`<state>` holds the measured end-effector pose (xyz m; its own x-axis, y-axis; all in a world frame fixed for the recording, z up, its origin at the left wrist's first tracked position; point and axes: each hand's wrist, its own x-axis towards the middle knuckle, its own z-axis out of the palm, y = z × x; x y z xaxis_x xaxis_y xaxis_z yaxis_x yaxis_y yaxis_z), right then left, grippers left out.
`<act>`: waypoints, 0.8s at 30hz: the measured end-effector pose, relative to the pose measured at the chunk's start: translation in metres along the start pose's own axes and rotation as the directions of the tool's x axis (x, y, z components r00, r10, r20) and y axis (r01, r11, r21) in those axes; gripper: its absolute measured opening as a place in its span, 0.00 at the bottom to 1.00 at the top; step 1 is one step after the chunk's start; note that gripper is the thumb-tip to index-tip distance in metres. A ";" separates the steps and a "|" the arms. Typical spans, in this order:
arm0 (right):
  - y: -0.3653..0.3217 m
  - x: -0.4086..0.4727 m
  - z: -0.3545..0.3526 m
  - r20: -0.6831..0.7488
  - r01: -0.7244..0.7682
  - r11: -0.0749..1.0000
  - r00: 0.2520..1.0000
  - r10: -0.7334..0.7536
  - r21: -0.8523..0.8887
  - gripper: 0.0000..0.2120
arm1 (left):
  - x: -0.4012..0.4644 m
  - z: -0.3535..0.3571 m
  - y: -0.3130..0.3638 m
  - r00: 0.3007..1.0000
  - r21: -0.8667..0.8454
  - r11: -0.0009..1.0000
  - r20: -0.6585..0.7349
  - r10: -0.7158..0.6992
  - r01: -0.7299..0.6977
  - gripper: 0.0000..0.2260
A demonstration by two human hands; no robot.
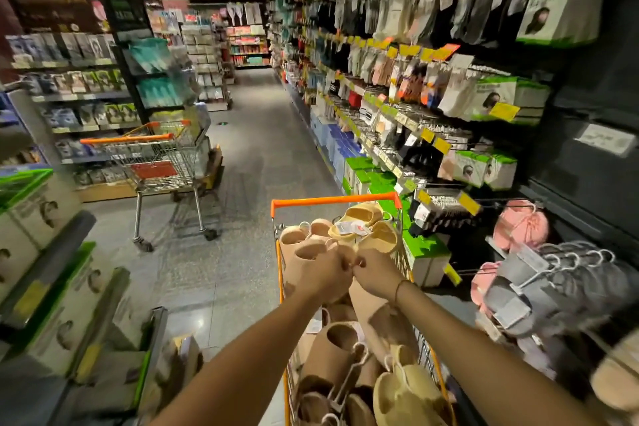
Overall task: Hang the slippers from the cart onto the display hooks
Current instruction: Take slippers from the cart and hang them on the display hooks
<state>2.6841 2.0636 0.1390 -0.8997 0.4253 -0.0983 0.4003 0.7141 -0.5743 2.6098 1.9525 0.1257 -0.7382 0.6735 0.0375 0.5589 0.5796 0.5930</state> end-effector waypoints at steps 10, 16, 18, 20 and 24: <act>0.035 0.071 0.028 0.089 -0.075 0.996 0.994 0.071 0.044 0.05 | 0.063 0.040 -0.032 0.992 0.037 0.994 0.064 -0.106 0.104 0.16; 0.053 0.107 0.049 0.105 -0.121 0.991 0.988 0.114 0.062 0.09 | 0.098 0.061 -0.057 0.980 0.006 0.985 0.109 -0.169 0.170 0.16; 0.056 0.117 0.054 0.104 -0.137 0.987 0.986 0.128 0.087 0.09 | 0.108 0.066 -0.063 0.976 0.001 0.983 0.120 -0.184 0.185 0.13; 0.059 0.125 0.058 0.100 -0.146 0.983 0.986 0.135 0.107 0.09 | 0.117 0.071 -0.068 0.973 -0.015 0.980 0.126 -0.195 0.199 0.12; 0.066 0.143 0.064 0.102 -0.167 0.980 0.982 0.156 0.108 0.09 | 0.133 0.081 -0.075 0.978 0.024 0.982 0.092 -0.189 0.188 0.08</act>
<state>2.5707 2.1359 0.0352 -0.8390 0.4729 -0.2692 0.5240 0.5686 -0.6342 2.5005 2.0355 0.0209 -0.7929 0.5908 -0.1492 0.4192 0.7065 0.5702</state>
